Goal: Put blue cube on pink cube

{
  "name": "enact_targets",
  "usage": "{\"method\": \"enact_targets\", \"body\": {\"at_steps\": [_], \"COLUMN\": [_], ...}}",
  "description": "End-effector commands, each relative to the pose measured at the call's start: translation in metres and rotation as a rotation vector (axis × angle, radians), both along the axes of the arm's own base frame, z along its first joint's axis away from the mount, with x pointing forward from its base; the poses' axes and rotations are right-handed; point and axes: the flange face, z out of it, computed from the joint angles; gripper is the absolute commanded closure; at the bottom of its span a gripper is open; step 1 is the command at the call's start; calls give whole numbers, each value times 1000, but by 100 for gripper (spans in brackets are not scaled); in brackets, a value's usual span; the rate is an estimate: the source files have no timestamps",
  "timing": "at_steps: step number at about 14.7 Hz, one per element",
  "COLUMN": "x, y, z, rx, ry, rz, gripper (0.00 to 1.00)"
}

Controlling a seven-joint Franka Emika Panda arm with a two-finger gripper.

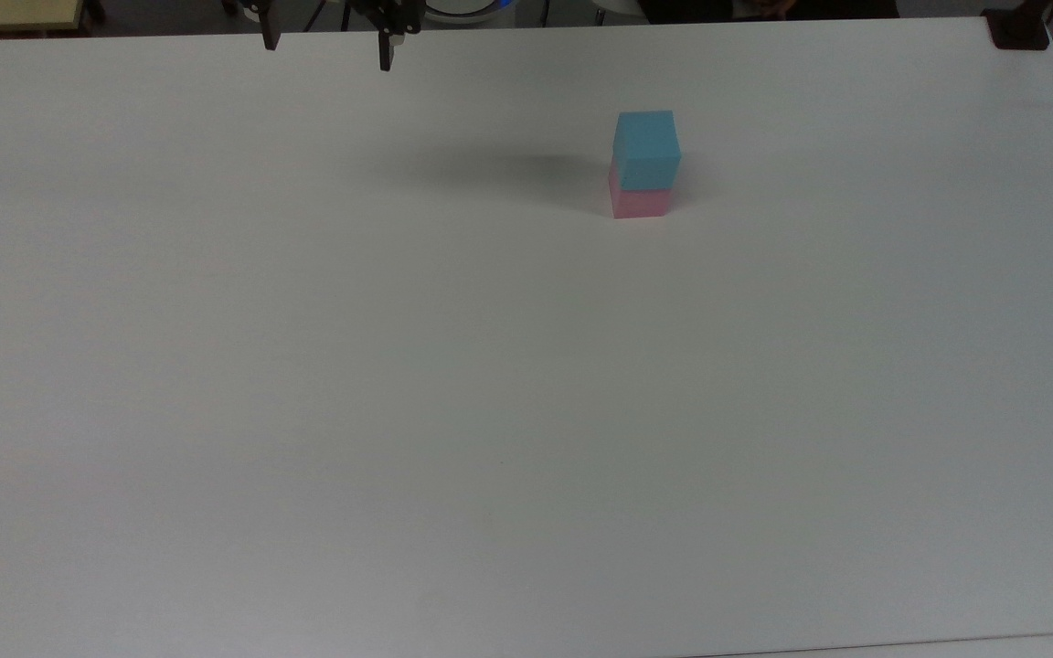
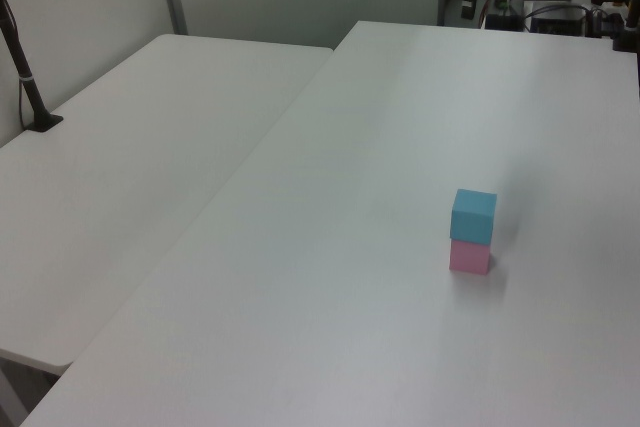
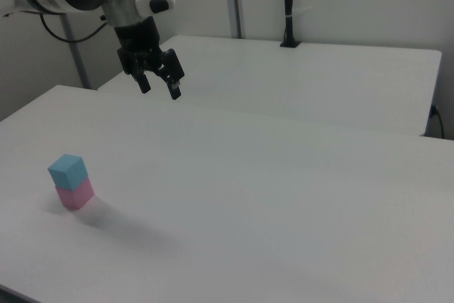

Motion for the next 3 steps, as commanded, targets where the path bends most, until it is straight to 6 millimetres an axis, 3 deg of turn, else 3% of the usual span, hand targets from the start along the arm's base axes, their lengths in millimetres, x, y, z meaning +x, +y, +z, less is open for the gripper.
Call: {"method": "enact_targets", "body": {"at_steps": [1, 3], "x": [2, 4], "y": [-2, 1], "z": [3, 2], "rx": [42, 46], "ry": [-12, -15], "rz": [3, 5], "gripper": [0, 0]}}
